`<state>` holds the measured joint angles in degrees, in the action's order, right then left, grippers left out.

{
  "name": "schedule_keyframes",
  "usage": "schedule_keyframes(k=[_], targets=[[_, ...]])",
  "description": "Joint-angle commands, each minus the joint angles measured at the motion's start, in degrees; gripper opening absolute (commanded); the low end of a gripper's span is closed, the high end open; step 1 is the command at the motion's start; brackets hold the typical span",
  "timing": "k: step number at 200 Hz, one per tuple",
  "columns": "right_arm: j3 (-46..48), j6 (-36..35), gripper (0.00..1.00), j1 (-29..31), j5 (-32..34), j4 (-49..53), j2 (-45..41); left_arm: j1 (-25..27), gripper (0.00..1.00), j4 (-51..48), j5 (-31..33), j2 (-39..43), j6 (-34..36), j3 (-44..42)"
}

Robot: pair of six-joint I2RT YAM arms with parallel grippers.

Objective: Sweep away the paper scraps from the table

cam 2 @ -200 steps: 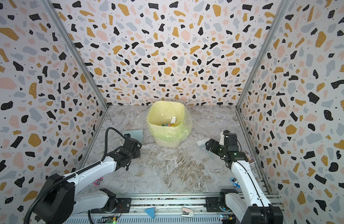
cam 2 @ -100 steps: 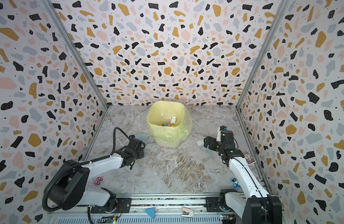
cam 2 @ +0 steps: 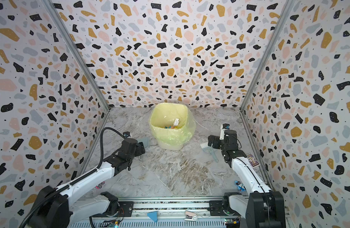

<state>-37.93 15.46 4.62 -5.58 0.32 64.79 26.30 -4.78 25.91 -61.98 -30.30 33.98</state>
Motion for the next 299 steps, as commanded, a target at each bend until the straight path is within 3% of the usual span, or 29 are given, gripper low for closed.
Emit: schedule_keyframes(k=[1, 25, 61, 95, 133, 182, 213, 239, 264, 287, 299], targets=[[0.49, -5.79, 0.99, -0.01, 5.23, -9.04, 1.37, -0.54, 1.00, 3.64, 11.17, 4.49, 8.88, 1.12], [6.33, -10.48, 0.99, -0.14, 5.68, -21.15, 2.27, -2.54, 1.00, 11.11, 13.95, 7.04, 17.14, -2.26], [16.62, -15.70, 0.99, -0.10, 3.74, -43.35, 3.94, -5.92, 1.00, 35.40, 13.34, 6.63, 26.76, -13.32], [18.09, -18.22, 0.99, -0.19, 3.43, -49.72, 8.24, -7.58, 1.00, 43.16, 12.79, 1.02, 30.18, -16.52], [19.75, -18.08, 0.99, -0.66, 2.59, -54.48, 11.14, -9.93, 1.00, 59.14, 12.13, -1.01, 30.45, -24.47], [28.15, -18.03, 0.99, -0.35, 3.93, -73.32, 17.35, -10.43, 1.00, 70.11, 11.71, -9.80, 32.93, -25.63], [28.07, -17.60, 0.99, 0.50, 7.30, -77.41, 21.07, -11.32, 1.00, 75.59, 12.00, -15.61, 32.66, -25.84], [27.48, -17.61, 0.99, 1.19, 9.91, -75.26, 20.93, -12.45, 1.00, 74.24, 10.86, -15.56, 31.56, -25.30], [29.62, -18.01, 0.99, 3.16, 15.03, -80.34, 20.98, -14.01, 1.00, 74.27, 9.50, -15.73, 30.09, -25.44], [30.51, -18.28, 0.99, 3.89, 16.49, -82.22, 21.01, -14.97, 1.00, 82.41, 8.91, -19.52, 29.51, -27.86], [30.43, -18.28, 0.99, 3.90, 16.57, -82.23, 21.03, -14.97, 1.00, 80.22, 9.05, -18.64, 29.34, -27.31]])
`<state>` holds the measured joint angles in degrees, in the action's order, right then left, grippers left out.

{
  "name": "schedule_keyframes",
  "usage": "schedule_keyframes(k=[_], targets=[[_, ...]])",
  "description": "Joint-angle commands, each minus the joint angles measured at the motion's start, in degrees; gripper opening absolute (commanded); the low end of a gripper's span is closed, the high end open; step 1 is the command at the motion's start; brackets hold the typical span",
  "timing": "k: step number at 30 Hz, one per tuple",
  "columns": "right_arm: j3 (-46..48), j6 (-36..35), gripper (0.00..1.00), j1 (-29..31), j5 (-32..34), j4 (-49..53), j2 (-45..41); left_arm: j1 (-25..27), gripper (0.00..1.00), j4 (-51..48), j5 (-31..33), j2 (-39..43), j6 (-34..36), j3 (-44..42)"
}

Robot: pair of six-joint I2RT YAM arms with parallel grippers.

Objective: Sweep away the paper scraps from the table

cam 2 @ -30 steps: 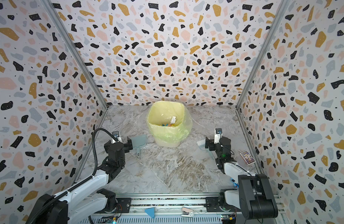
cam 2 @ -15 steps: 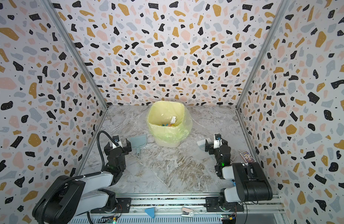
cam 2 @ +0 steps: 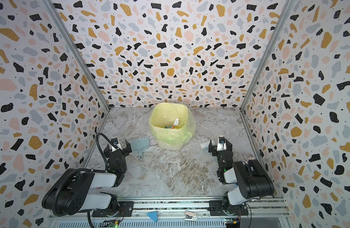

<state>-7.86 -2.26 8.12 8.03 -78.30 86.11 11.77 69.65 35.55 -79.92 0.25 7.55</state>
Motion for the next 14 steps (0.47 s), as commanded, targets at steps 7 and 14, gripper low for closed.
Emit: schedule_keyframes(k=[7, 14], targets=[[0.44, -0.56, 0.99, 0.41, 2.96, -3.69, -0.21, -0.52, 1.00, 2.55, -0.83, -0.13, -1.57, 0.18], [0.24, -0.55, 0.99, 0.32, 2.95, -3.34, -0.25, -0.52, 0.99, 2.95, -0.69, -0.38, -1.51, 0.12]])
